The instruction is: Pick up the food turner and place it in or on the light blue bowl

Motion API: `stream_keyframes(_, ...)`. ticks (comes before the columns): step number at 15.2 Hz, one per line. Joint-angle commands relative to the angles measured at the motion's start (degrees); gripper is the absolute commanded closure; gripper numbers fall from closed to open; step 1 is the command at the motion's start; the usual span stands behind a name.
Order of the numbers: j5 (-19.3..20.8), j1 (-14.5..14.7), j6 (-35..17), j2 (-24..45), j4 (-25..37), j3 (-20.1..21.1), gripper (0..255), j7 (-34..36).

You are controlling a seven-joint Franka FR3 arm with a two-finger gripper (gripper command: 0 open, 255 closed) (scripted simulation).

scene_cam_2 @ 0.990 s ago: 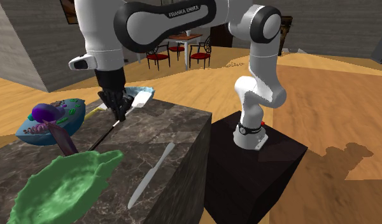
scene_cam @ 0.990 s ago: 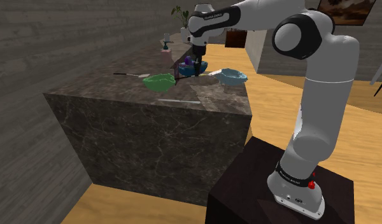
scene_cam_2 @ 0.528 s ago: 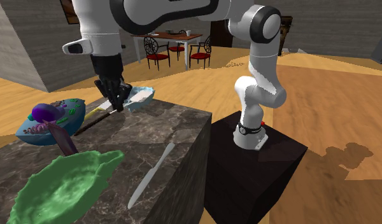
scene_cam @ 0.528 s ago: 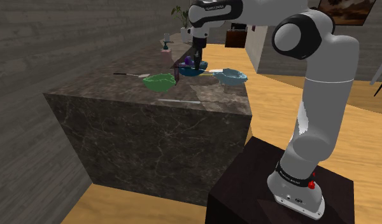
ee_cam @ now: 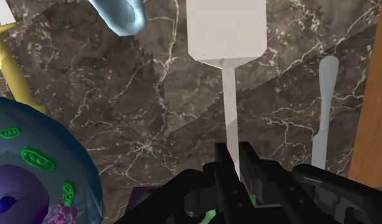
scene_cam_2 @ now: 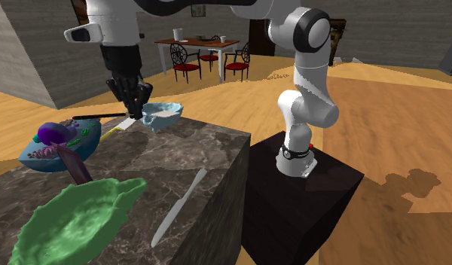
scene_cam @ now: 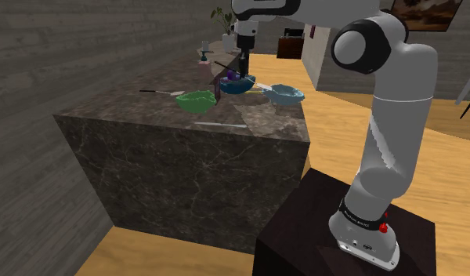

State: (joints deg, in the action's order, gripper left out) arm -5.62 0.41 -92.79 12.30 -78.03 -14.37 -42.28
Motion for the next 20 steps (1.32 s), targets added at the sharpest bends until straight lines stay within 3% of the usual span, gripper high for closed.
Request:
stream_keyframes(1, -0.1, -0.8, 0.8, -0.2, 0.5, -0.5, 255, -1.2)
stream_keyframes(10, -0.7, -7.5, 1.6, -2.6, -1.8, -5.0, 255, -12.4)
stream_keyframes(18, -2.7, -14.5, 4.1, -0.2, 2.0, -9.2, 255, -23.1)
stream_keyframes(20, -2.4, -14.2, 2.3, -0.9, -0.4, -9.1, 255, -23.1)
